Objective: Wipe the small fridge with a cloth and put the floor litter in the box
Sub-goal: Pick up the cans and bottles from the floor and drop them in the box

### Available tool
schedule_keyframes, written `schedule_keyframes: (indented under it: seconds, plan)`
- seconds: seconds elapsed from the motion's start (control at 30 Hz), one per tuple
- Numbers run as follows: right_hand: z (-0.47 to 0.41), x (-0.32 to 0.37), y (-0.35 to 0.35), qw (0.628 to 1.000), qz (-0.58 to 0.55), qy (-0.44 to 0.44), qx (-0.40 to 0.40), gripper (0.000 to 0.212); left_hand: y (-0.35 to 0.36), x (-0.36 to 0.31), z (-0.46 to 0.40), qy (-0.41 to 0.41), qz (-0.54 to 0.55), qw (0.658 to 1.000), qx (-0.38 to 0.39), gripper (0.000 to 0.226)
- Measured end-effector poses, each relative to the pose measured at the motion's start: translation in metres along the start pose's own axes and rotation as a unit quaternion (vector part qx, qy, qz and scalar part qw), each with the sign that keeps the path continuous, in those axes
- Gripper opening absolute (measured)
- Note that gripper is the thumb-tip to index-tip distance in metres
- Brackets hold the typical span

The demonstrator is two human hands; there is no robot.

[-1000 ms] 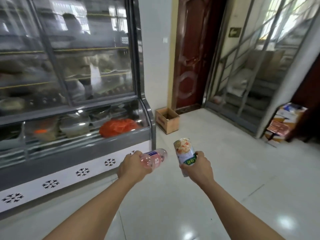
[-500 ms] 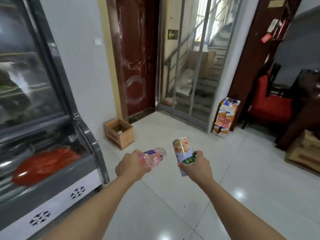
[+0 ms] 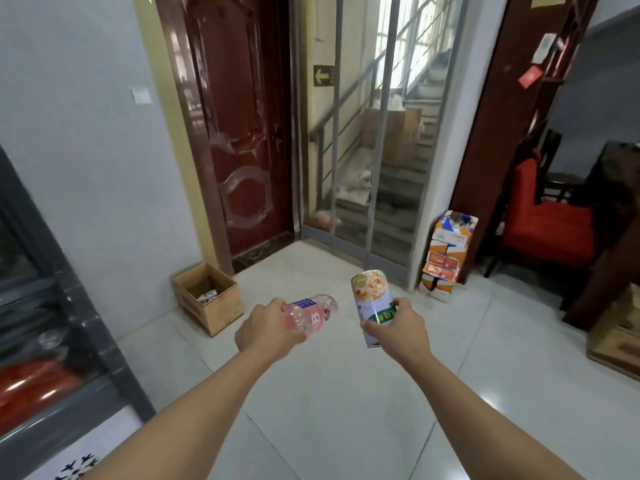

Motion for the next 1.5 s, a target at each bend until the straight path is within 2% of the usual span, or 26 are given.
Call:
schedule_keyframes:
  seconds: [0.23,0.5,0.63,0.97,1.5]
  plan:
    - [-0.145,0.001,-0.020,0.999,0.014,-0.016,0.031,0.061,0.026,-0.066,-0.099,-0.035,-0.004,0.999,-0.016,0.059]
    - [-0.289,0.023,-0.005,0.998,0.013,-0.028,0.056,0.052,0.050,-0.094,-0.238,-0.051,-0.018,0.998,-0.016,0.058]
    - [-0.367,0.046,0.005,0.998,0.005,-0.036,0.048,0.051,0.058,-0.107,-0.330,-0.044,0.014,0.999,-0.018,0.059]
    - [-0.547,0.090,0.033,0.998,0.007,-0.028,0.054,0.059,0.061,-0.138,-0.512,-0.061,-0.002,0.998,-0.014,0.061]
    - [-0.860,0.203,0.143,0.973,0.035,-0.136,0.182,0.063,0.055,-0.137,-0.758,-0.239,0.036,0.967,-0.086,0.060]
Point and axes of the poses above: each hand's wrist, its own z-axis away from the middle knuckle, its own y-axis out of the palm, x = y × z, the point moved 4 cm from there along -z, towards the middle knuckle, and after that the axes turned 2 degrees about x, right-handed, at the moved point
